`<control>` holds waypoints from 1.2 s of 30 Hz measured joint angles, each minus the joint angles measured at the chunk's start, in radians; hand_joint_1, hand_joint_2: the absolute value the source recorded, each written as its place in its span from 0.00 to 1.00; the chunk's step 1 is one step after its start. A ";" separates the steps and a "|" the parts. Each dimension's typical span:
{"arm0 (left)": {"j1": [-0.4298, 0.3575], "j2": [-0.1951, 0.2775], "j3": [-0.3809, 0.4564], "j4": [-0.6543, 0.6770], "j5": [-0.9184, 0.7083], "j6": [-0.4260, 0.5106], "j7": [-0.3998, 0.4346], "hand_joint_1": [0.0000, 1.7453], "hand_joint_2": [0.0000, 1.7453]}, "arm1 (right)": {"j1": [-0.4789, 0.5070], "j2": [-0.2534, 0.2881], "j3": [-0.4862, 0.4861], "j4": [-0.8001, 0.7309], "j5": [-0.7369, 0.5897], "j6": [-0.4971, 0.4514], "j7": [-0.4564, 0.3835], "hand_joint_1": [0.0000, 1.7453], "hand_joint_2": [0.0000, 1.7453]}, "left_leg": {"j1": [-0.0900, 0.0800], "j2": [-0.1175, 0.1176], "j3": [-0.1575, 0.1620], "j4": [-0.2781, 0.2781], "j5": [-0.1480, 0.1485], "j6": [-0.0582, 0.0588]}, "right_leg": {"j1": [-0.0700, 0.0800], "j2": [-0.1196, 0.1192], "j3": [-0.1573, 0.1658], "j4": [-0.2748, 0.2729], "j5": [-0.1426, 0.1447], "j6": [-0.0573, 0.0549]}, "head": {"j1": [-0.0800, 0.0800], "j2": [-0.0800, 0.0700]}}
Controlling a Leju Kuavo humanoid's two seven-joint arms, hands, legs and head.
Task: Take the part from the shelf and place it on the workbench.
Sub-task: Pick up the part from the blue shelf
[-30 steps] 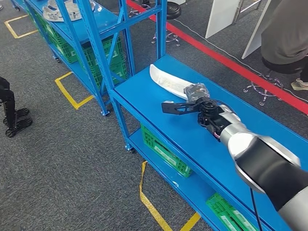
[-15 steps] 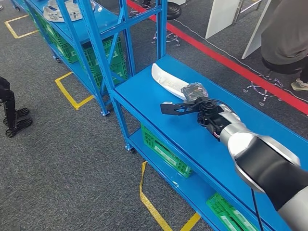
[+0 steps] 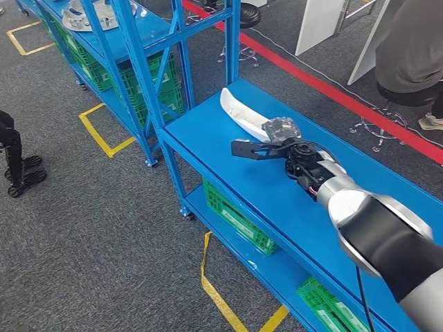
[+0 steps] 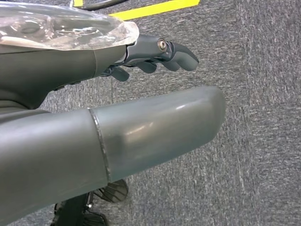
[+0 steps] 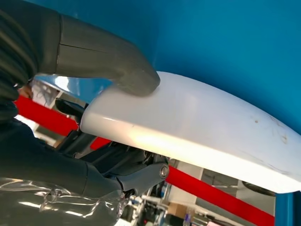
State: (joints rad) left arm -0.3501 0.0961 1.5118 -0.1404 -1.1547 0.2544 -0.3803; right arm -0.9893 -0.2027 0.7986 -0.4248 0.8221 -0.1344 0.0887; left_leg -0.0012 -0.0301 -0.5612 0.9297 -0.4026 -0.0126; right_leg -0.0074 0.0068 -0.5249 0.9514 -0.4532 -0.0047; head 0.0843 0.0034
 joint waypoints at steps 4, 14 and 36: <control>0.000 0.000 0.000 0.000 -0.007 0.002 -0.001 0.00 0.00 | 0.001 0.000 -0.029 -0.004 -0.067 -0.013 -0.026 1.00 1.00 | 0.000 0.000 0.000 0.000 0.000 0.000 | 0.000 0.000 0.000 0.000 0.000 0.000 | 0.000 0.000; 0.000 0.000 0.001 0.000 -0.017 0.007 -0.010 0.00 0.00 | 0.015 -0.001 -0.103 -0.028 -0.254 -0.049 -0.102 1.00 1.00 | 0.000 0.000 0.000 0.000 0.000 0.000 | 0.000 0.001 0.000 0.000 0.000 0.000 | 0.000 0.000; 0.004 0.000 0.006 0.000 -0.016 -0.012 -0.034 0.00 0.00 | 0.110 -0.031 -0.199 -0.279 -0.732 -0.073 -0.203 1.00 1.00 | 0.000 0.001 0.000 0.000 0.000 0.000 | 0.000 0.001 0.000 0.000 0.000 0.000 | 0.000 0.000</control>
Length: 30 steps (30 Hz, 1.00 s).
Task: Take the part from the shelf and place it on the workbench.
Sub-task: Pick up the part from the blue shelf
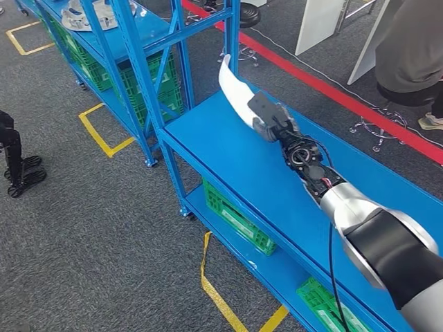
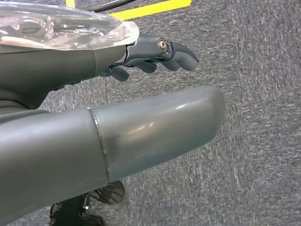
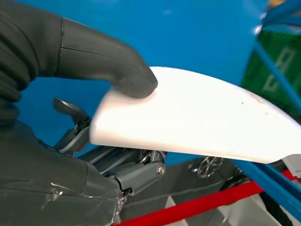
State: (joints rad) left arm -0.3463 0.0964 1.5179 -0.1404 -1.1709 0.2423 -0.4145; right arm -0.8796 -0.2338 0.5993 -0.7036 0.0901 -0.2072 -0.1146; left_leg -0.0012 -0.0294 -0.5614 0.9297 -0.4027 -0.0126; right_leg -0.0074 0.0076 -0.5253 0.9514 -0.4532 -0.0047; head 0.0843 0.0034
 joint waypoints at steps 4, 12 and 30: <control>0.004 0.000 0.001 0.000 0.012 -0.003 -0.007 0.00 0.00 | 0.039 -0.017 -0.001 -0.106 -0.101 -0.006 -0.004 1.00 1.00 | 0.000 0.000 0.000 0.000 0.000 0.000 | 0.000 0.000 0.000 0.000 0.000 0.000 | 0.000 0.000; 0.015 0.000 0.004 0.000 0.043 -0.029 -0.038 0.00 1.00 | 0.129 -0.040 -0.021 -0.311 -0.196 -0.032 -0.026 1.00 1.00 | 0.000 0.000 0.000 0.000 0.000 0.000 | 0.000 0.001 -0.001 0.000 0.000 0.000 | 0.000 0.000; 0.033 0.002 0.006 0.000 0.089 -0.040 -0.071 0.00 1.00 | 0.407 -0.053 -0.052 -0.883 -0.237 -0.032 -0.076 1.00 1.00 | 0.000 0.001 0.000 -0.001 -0.001 0.000 | 0.000 0.001 0.000 0.000 -0.001 0.000 | 0.000 0.000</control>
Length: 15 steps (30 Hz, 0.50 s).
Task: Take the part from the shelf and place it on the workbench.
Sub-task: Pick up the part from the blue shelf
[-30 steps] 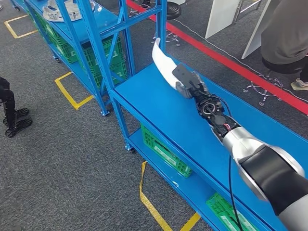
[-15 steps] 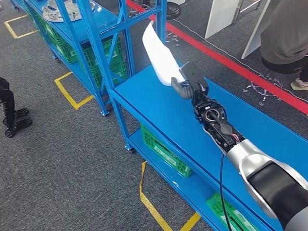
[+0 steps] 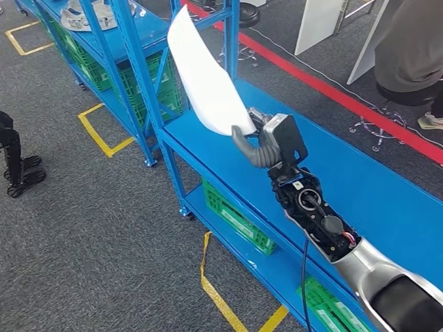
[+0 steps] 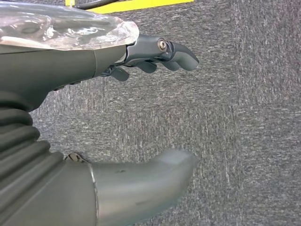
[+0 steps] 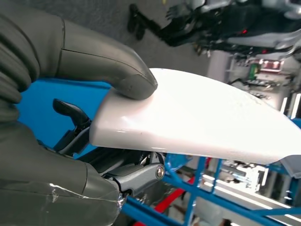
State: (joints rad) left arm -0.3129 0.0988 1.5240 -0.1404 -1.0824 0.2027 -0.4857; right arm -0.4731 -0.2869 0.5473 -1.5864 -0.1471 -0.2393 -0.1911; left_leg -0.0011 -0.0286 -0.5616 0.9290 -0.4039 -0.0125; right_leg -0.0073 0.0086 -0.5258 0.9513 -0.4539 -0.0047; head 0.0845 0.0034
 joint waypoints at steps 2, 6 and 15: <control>0.001 0.000 0.000 0.000 0.002 -0.001 -0.004 0.00 1.00 | 0.025 0.000 -0.003 -0.055 0.010 0.004 -0.006 1.00 1.00 | 0.000 0.000 0.000 0.000 0.000 0.000 | 0.000 0.000 0.000 0.000 0.000 0.000 | 0.000 0.000; 0.004 0.000 0.000 0.000 0.005 -0.007 -0.008 0.00 1.00 | 0.068 0.001 -0.006 -0.154 0.038 0.017 -0.014 1.00 1.00 | 0.000 0.000 0.000 0.000 0.000 0.000 | 0.000 0.000 0.000 0.000 0.000 0.000 | 0.000 0.000; 0.003 0.001 0.000 0.000 0.012 0.052 -0.008 0.00 1.00 | 0.107 0.008 -0.013 -0.275 0.060 0.023 -0.013 1.00 1.00 | 0.000 0.000 0.000 0.000 0.000 0.000 | 0.000 0.000 0.000 0.000 0.000 0.000 | 0.000 0.000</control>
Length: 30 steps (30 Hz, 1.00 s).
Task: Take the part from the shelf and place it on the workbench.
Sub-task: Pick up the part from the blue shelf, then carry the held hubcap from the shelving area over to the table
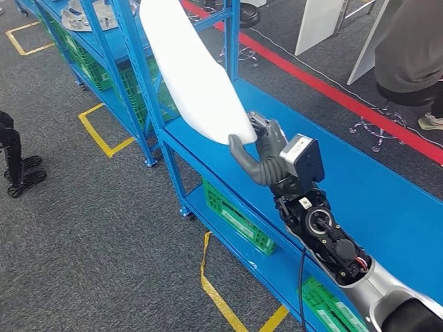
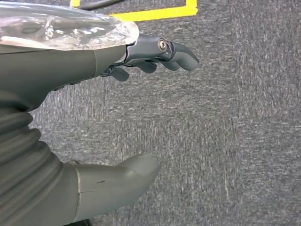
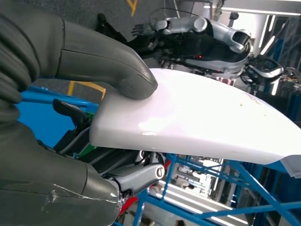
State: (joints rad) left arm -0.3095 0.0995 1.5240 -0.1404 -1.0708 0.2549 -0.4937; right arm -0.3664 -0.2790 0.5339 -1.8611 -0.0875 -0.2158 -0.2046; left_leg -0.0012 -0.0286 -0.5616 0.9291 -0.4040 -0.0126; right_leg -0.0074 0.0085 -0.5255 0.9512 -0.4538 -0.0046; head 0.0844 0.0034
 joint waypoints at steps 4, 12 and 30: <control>0.000 0.000 0.000 0.000 0.005 0.001 0.001 0.00 1.00 | 0.009 0.002 -0.006 -0.028 -0.005 0.000 0.000 1.00 1.00 | 0.000 0.000 0.000 0.000 0.000 0.000 | 0.000 0.000 0.000 0.000 0.000 0.000 | 0.000 0.000; 0.000 0.000 0.000 0.000 0.009 0.032 0.010 0.00 1.00 | 0.030 0.014 -0.023 -0.056 -0.042 -0.034 -0.022 1.00 1.00 | 0.000 0.000 0.000 0.000 0.000 0.000 | 0.000 0.000 0.000 0.000 0.000 0.000 | 0.000 0.000; -0.005 -0.002 0.000 0.000 -0.008 0.034 0.067 0.00 1.00 | 0.052 0.042 -0.050 -0.062 -0.263 0.010 -0.112 1.00 1.00 | 0.000 0.000 0.000 0.000 0.000 0.000 | 0.000 0.000 0.000 0.000 0.000 0.000 | 0.000 0.000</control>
State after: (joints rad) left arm -0.3144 0.0974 1.5240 -0.1404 -1.0787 0.2892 -0.4263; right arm -0.3141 -0.2366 0.4837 -1.9234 -0.3503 -0.2054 -0.3161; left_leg -0.0012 -0.0285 -0.5616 0.9291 -0.4041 -0.0126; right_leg -0.0073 0.0087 -0.5255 0.9512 -0.4538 -0.0046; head 0.0844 0.0034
